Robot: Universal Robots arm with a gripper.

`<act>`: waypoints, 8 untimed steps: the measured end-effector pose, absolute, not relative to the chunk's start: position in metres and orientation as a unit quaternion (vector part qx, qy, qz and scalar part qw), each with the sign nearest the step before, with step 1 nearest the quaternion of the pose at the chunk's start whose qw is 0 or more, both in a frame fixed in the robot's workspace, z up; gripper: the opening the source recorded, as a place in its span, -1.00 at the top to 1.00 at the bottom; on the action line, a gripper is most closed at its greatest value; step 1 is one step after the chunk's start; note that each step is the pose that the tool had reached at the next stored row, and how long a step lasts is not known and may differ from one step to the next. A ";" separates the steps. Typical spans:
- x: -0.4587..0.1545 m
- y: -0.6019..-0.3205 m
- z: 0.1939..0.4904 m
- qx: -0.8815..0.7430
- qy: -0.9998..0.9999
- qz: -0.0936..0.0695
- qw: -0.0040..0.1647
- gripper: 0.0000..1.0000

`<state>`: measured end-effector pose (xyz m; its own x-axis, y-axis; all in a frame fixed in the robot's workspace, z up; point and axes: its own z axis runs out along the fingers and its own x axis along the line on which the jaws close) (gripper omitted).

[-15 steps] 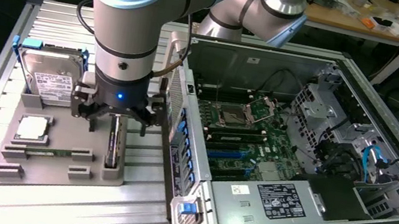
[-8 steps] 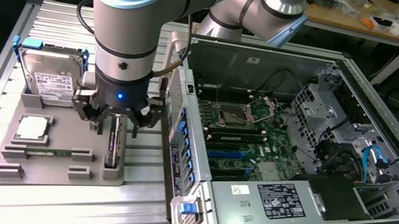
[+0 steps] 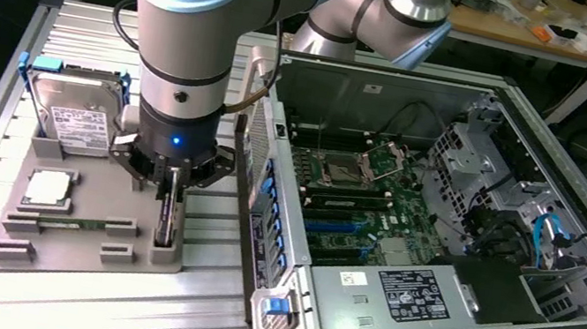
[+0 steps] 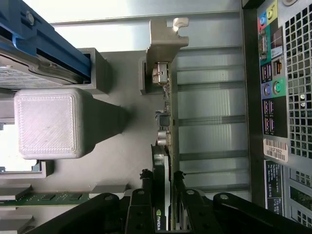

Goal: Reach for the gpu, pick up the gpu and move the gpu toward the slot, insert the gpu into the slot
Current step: 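Pick up the gpu and move the gpu toward the slot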

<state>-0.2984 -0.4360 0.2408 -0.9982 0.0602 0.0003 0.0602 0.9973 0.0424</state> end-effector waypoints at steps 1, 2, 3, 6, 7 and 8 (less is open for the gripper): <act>-0.298 -0.436 0.241 0.030 0.999 0.021 0.001 0.47; -0.298 -0.436 0.241 0.030 0.999 0.021 0.001 0.47; -0.298 -0.436 0.241 0.030 0.999 0.021 0.001 0.47; -0.298 -0.436 0.241 0.030 0.999 0.021 0.001 0.47; -0.298 -0.436 0.241 0.030 0.999 0.021 0.001 0.47; -0.298 -0.436 0.241 0.030 0.999 0.021 0.001 0.47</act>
<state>-0.2984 -0.4360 0.2407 -0.9982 0.0603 0.0002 0.0602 0.9973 0.0425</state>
